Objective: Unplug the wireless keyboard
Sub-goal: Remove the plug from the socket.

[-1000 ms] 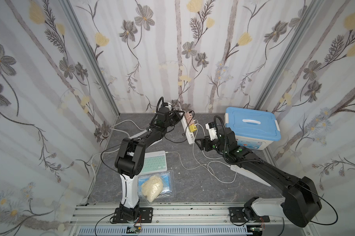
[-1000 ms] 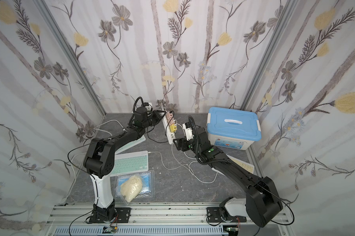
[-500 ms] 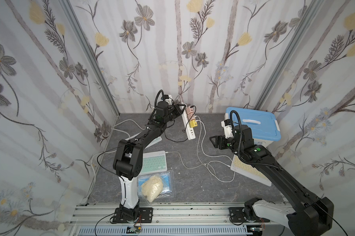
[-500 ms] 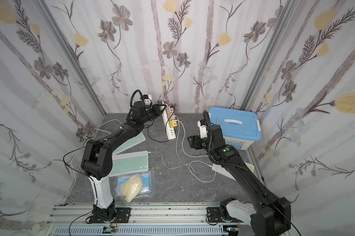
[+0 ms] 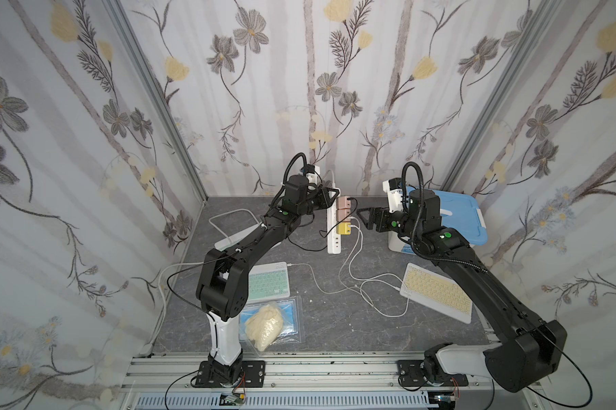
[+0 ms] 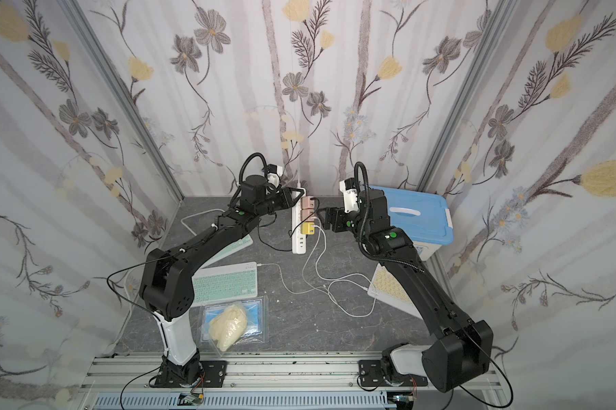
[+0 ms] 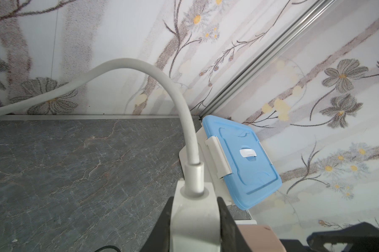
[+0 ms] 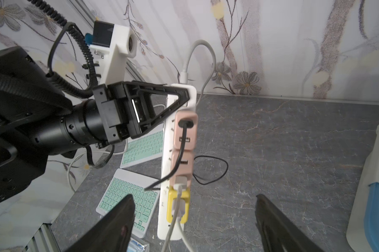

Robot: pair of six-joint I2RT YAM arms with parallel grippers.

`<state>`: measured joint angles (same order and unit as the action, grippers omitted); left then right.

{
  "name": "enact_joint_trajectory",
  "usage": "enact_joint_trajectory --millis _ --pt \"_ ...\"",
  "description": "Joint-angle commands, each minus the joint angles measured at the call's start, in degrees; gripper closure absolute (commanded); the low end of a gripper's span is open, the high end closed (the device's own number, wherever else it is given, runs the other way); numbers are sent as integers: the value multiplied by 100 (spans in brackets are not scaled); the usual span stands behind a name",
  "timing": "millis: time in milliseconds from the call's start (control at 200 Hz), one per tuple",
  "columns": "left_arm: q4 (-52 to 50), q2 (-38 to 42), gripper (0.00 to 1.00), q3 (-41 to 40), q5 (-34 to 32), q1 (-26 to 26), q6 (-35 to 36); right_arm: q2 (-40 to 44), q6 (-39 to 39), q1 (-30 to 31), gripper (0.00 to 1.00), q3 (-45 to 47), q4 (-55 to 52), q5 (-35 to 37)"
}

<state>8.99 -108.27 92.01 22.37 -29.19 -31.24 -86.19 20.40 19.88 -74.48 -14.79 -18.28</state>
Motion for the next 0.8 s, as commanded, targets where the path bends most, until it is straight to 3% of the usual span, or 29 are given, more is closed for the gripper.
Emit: enact_joint_trajectory --millis 0,230,794 --pt "41 169 100 4 -120 -88 512 -251 160 -2 14 -249 295 -315" --pt "-276 278 100 1 -259 -209 850 -1071 181 -10 21 -811 -60 -607" --pt "-716 255 100 139 -417 -315 1164 -1847 182 6 43 -1231 -248 -1298"
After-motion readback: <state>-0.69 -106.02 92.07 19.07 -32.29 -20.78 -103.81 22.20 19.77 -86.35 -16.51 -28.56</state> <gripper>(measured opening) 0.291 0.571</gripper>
